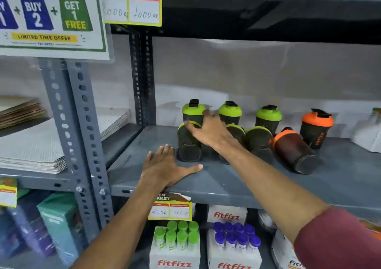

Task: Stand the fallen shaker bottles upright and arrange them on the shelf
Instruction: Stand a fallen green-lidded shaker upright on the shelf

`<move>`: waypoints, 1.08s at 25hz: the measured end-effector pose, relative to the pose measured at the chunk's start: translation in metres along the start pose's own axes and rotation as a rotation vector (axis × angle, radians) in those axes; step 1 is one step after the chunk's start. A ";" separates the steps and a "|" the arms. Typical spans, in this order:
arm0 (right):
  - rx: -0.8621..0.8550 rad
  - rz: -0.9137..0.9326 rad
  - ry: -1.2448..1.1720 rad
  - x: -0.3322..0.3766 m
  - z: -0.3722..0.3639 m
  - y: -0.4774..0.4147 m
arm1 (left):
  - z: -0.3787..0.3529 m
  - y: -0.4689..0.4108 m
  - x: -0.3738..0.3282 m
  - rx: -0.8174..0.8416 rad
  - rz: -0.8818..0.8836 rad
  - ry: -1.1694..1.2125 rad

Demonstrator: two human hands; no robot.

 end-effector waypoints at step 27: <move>-0.190 0.103 -0.175 -0.004 -0.001 0.032 | -0.001 -0.001 0.004 0.061 0.015 -0.067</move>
Point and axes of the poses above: each hand's wrist, its own y-axis away from the middle knuckle, its own z-axis out of the back of the hand, x = y × z, the point moved 1 cm from there along -y, towards the middle knuckle, and after that the axes turned 4 degrees about y, right-handed, at the moved point
